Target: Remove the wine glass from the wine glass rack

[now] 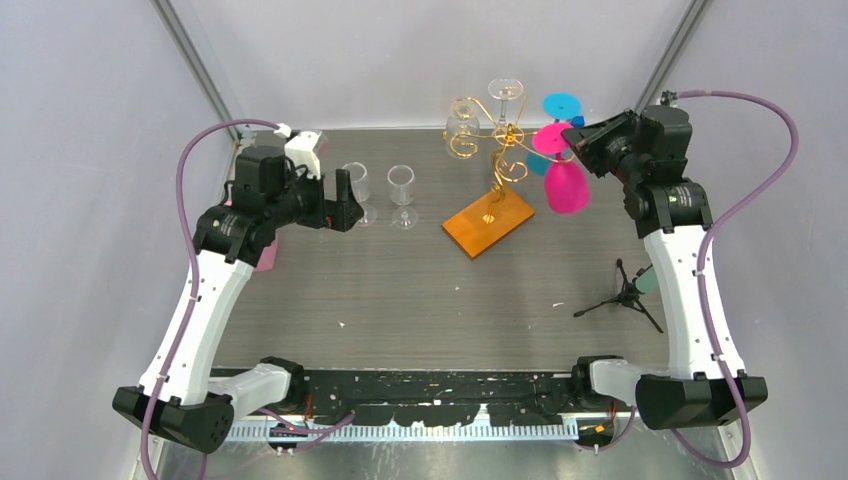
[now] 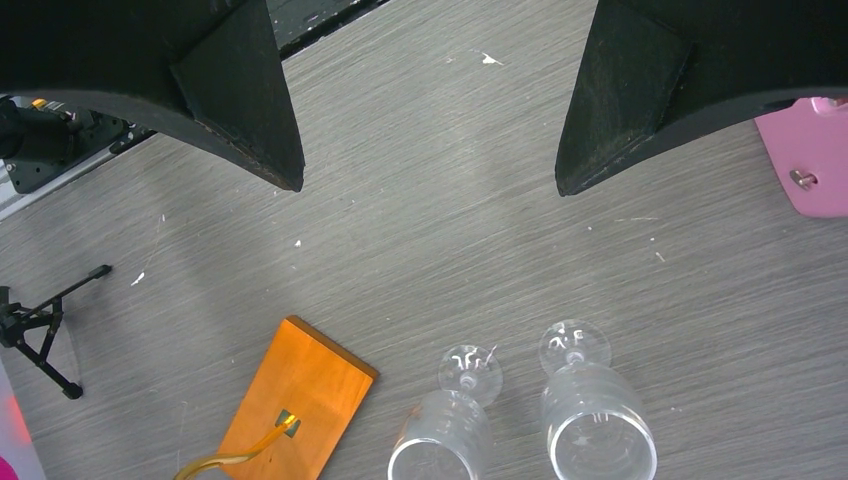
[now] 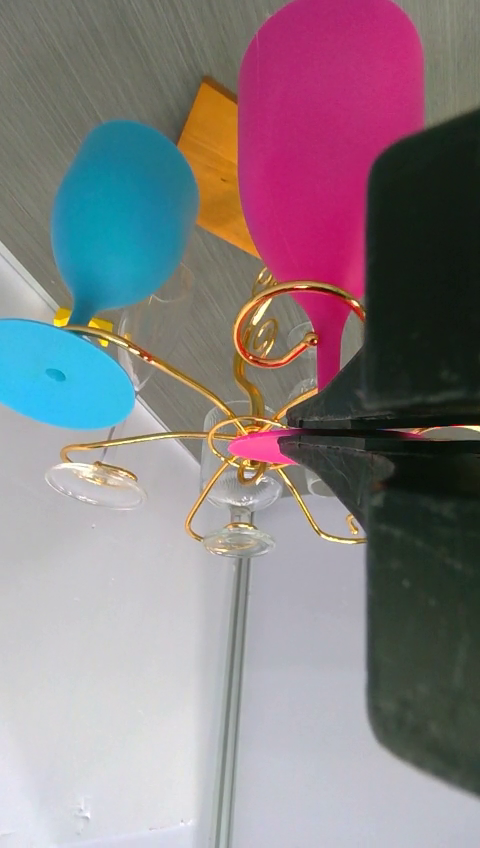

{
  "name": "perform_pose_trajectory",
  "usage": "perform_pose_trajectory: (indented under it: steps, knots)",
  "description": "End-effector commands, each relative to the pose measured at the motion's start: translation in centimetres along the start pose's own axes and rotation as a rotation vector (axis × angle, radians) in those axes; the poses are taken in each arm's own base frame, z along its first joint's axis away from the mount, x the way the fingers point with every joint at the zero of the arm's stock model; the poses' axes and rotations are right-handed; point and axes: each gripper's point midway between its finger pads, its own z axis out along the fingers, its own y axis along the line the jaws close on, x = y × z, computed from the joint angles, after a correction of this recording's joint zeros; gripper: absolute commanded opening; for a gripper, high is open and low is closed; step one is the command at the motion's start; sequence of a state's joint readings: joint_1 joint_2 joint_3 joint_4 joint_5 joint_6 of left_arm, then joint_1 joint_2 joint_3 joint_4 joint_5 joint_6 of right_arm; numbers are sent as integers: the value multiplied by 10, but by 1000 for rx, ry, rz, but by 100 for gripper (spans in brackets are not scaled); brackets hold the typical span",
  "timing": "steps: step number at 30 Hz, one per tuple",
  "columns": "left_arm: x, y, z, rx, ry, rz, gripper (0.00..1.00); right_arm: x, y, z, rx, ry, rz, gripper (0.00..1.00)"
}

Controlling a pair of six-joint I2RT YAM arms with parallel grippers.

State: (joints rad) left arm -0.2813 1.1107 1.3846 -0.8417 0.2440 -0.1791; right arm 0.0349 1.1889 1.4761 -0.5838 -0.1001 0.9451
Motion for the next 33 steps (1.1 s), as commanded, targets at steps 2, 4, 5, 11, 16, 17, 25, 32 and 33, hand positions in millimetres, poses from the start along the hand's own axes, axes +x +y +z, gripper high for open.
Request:
perform_pose_trajectory:
  steps: [2,4,5,11,16,17,25,32,33]
  knots:
    - [-15,-1,-2,0,-60,16,100,-5,20,8,-103,-8,27,0]
    - [-16,-1,-2,0,-61,16,100,-6,23,11,-127,-14,33,0]
    - [-16,-1,-2,0,-62,17,100,-6,24,12,-135,-18,32,0]
    - [-16,-1,-2,0,-63,15,100,-17,26,29,-173,-86,30,0]
    - [-16,-1,-2,-3,-61,16,100,-33,23,33,-160,-181,53,0]
    - [-16,-1,-3,-3,-64,16,100,-36,23,31,-156,-195,55,0]
    - [-20,8,-1,-56,-75,6,100,-60,5,7,-49,-345,79,0]
    - [-25,32,-4,-204,-106,-53,100,-78,-1,-35,-2,-457,69,0]
    - [-25,33,-4,-211,-107,-58,100,-79,-2,-39,6,-466,66,0]
